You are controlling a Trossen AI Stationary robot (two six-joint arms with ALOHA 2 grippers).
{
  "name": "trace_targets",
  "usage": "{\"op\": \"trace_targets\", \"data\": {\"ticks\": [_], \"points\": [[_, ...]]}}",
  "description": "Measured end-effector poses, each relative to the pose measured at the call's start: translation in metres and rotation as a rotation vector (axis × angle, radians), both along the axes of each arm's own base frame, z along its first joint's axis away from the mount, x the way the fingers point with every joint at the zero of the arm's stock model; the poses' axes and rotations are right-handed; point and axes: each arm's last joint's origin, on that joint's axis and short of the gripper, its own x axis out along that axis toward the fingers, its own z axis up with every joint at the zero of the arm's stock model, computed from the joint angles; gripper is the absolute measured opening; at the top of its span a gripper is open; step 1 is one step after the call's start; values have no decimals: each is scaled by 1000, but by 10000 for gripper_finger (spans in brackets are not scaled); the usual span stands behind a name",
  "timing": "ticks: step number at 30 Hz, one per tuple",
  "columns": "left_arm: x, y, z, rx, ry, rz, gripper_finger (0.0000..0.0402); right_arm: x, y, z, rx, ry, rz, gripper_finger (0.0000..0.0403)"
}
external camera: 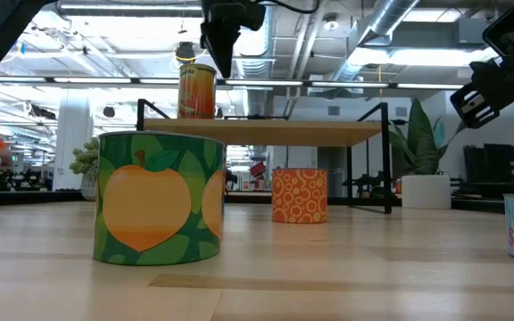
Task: Pick and place cans onto a shelf
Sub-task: Adjust the canned goods on the shelf
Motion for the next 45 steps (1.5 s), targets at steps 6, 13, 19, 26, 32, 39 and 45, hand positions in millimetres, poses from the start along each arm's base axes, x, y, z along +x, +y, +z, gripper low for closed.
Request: {"op": "trace_targets", "data": {"ticks": [6, 13, 19, 26, 32, 39, 45], "points": [[-10, -6, 14, 15, -28, -60, 0, 0, 0, 0, 0, 0, 0, 182], [-53, -22, 54, 33, -155, -47, 0, 0, 0, 0, 3, 1, 0, 182], [-101, -50, 48, 47, -133, -13, 0, 0, 0, 0, 3, 1, 1, 182], [-101, -57, 49, 103, -445, -125, 0, 0, 0, 0, 3, 1, 3, 182], [-67, -38, 20, 129, -364, -178, 0, 0, 0, 0, 3, 1, 3, 182], [-43, -22, -8, 104, -260, -220, 0, 0, 0, 0, 3, 1, 3, 182], [-49, -20, -5, 156, -220, -204, 0, 0, 0, 0, 3, 1, 3, 182]]}}
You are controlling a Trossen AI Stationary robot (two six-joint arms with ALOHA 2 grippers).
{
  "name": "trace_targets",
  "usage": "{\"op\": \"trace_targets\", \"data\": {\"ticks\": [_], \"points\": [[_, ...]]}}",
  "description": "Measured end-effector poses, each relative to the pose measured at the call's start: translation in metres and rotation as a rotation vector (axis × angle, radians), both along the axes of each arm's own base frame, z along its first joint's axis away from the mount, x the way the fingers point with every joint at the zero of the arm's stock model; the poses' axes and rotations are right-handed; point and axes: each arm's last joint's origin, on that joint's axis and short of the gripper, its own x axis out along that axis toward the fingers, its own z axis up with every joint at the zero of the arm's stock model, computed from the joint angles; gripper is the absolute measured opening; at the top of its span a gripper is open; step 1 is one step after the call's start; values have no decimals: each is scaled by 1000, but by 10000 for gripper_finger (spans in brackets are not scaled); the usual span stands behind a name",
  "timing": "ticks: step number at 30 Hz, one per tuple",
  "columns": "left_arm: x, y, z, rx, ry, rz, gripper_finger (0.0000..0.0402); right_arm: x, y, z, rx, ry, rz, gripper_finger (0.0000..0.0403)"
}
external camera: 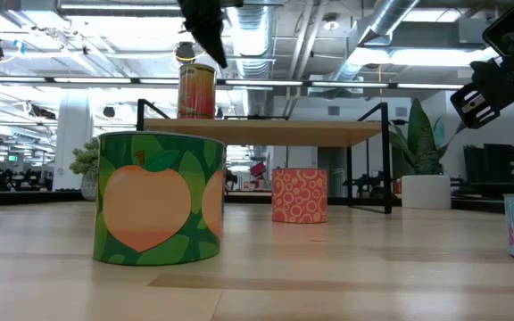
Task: Pick and place cans onto a shelf
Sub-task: Adjust the canned goods on the shelf
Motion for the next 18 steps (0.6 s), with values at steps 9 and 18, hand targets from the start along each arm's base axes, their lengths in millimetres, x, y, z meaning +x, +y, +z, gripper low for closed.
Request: {"op": "trace_targets", "data": {"ticks": [9, 18], "points": [[-10, -3, -2, -22, 77, 67, 0, 0, 0, 0, 0, 0, 0, 182], [-22, -7, 24, 1, 80, 106, 0, 0, 0, 0, -1, 0, 0, 182]]}}
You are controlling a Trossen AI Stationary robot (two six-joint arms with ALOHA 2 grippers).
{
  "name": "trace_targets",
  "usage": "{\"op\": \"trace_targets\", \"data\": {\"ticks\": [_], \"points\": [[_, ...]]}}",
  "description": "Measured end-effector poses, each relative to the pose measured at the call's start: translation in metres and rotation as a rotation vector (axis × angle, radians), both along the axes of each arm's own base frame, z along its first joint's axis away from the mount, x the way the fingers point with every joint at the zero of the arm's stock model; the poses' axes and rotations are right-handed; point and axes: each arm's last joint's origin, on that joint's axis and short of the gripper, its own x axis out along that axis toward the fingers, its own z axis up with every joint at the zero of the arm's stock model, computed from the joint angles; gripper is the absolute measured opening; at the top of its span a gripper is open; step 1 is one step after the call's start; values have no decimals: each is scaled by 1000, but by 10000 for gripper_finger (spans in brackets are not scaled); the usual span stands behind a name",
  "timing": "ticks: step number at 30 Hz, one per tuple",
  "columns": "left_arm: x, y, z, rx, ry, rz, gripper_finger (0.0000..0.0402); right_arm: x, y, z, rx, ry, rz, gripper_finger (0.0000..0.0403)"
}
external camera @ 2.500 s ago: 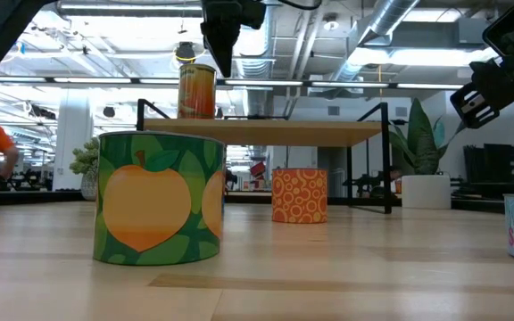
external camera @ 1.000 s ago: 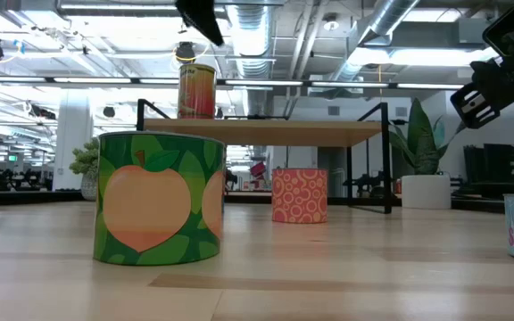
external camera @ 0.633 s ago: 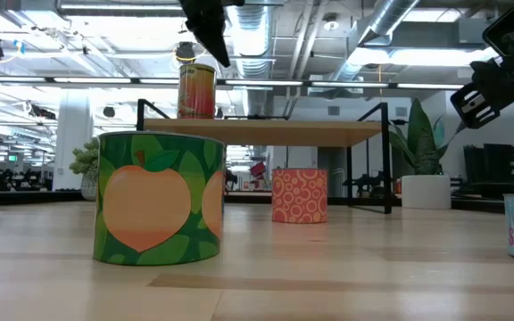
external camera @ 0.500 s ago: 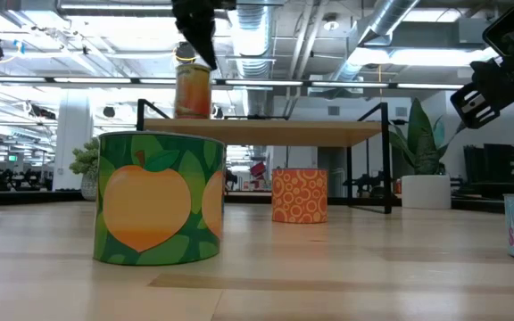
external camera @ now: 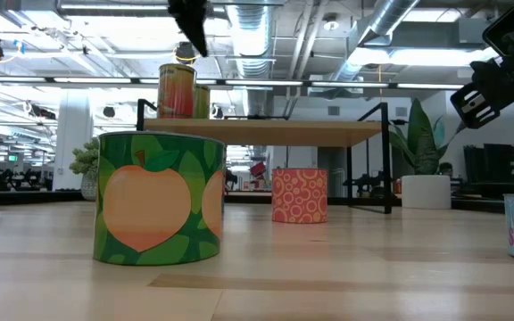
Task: Pick and place cans onto a shelf
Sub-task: Adjust the canned goods on the shelf
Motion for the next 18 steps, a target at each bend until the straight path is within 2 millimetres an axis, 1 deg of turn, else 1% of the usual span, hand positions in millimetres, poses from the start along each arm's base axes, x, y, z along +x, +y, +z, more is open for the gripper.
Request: {"op": "trace_targets", "data": {"ticks": [3, 6, 15, 18], "points": [[-14, -2, -2, -11, 120, 88, 0, 0, 0, 0, 0, 0, 0, 182], [-23, -3, -4, 1, 195, 166, 0, 0, 0, 0, 0, 0, 0, 182], [-25, -3, -3, 14, 180, 189, 0, 0, 0, 0, 0, 0, 0, 182], [-30, -1, 1, 63, 159, 247, 0, 0, 0, 0, 0, 0, 0, 182]]}}
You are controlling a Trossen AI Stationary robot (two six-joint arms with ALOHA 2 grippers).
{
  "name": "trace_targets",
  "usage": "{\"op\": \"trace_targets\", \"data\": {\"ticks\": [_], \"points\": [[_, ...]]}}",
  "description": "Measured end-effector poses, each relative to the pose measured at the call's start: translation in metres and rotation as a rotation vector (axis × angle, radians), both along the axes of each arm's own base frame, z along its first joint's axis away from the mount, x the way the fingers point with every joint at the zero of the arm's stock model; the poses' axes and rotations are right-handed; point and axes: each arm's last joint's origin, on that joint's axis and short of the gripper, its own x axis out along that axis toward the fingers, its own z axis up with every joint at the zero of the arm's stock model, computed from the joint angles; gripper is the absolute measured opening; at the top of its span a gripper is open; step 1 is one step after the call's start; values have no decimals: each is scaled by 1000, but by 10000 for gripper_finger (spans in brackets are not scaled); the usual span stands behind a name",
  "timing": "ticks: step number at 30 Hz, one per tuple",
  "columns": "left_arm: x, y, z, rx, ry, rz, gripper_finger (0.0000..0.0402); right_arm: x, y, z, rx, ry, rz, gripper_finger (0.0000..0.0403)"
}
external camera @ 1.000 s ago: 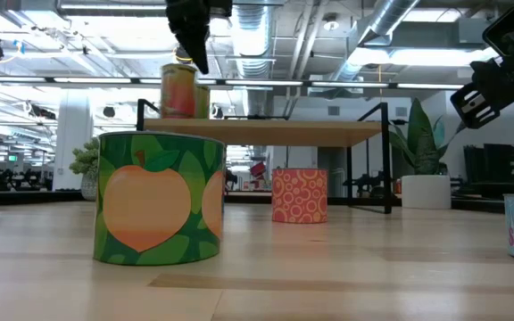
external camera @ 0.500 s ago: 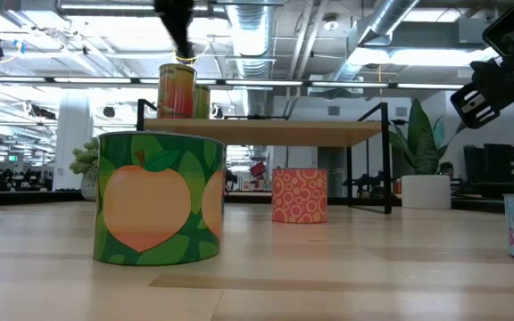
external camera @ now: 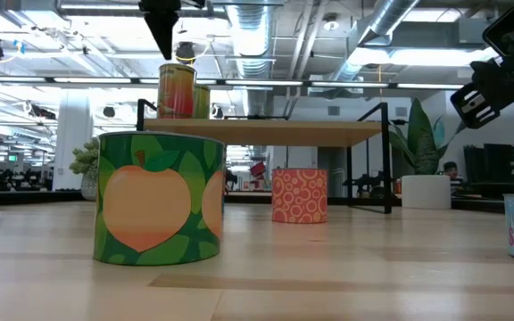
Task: Pick and place cans onto a shelf
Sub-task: Adjust the canned goods on the shelf
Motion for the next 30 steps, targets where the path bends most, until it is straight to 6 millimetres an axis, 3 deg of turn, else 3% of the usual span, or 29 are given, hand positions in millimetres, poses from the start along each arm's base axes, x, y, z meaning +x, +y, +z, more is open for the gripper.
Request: {"op": "trace_targets", "data": {"ticks": [6, 13, 18, 30], "points": [[-26, 2, 11, 55, -102, 163, 0, 0, 0, 0, 0, 0, 0, 182], [-53, -6, -18, -44, -41, 182, 0, 0, 0, 0, 0, 0, 0, 182], [-41, -3, -37, -38, -51, 149, 0, 0, 0, 0, 0, 0, 0, 182], [-22, 2, -43, -69, -112, 107, 0, 0, 0, 0, 0, 0, 0, 182]]}}
